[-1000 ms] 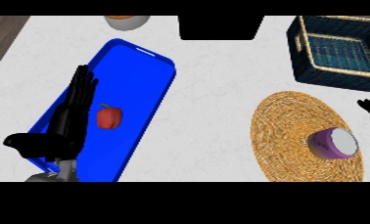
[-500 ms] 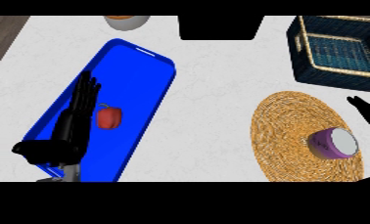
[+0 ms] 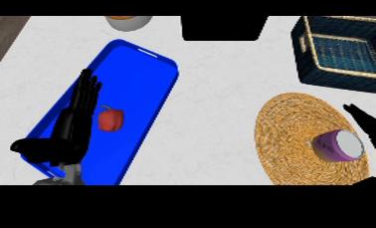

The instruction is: Pick the can from the placemat and place it in the basket

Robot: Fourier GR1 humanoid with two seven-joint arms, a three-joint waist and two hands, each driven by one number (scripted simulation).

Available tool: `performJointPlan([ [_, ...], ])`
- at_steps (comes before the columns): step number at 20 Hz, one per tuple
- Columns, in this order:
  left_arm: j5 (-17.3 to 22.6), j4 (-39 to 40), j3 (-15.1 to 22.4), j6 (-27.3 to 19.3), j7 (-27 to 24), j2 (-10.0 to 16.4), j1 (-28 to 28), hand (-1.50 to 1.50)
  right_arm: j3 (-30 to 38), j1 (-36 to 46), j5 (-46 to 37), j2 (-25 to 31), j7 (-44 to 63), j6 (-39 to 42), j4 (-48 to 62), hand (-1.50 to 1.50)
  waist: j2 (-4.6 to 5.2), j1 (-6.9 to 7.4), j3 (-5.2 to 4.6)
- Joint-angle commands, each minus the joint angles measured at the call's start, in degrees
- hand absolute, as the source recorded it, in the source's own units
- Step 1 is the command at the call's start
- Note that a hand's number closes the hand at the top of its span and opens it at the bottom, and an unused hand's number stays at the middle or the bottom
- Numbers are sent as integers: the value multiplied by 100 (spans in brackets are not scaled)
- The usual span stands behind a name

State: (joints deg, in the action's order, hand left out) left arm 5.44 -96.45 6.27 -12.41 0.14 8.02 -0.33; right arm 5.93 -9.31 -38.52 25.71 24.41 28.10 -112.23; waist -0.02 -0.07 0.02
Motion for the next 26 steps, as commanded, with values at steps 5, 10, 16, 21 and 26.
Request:
performJointPlan([
  [5, -143, -37, -142, 138, 13, -155, 117, 0, 257, -245, -144, -271, -233, 380, -198, -150, -5, -10, -2],
  [10, -164, -135, -289, 241, 211, -128, -49, 0, -73, 59, -734, -520, -735, -161, 703, -150, 0, 2, -1],
  [16, -330, 105, -167, 263, -220, -439, 210, 0, 95, -12, -825, -639, -722, 39, 552, -150, -1, -4, -2],
  [21, -376, -184, -293, 248, 267, -388, 29, 0, 459, -54, -886, -499, -1363, -194, 1217, -150, -2, -6, -1],
  [26, -325, -4, -414, 446, 245, -356, -139, 0, 204, 662, -1159, -680, -1173, -191, 1844, 150, 1, 11, -1],
])
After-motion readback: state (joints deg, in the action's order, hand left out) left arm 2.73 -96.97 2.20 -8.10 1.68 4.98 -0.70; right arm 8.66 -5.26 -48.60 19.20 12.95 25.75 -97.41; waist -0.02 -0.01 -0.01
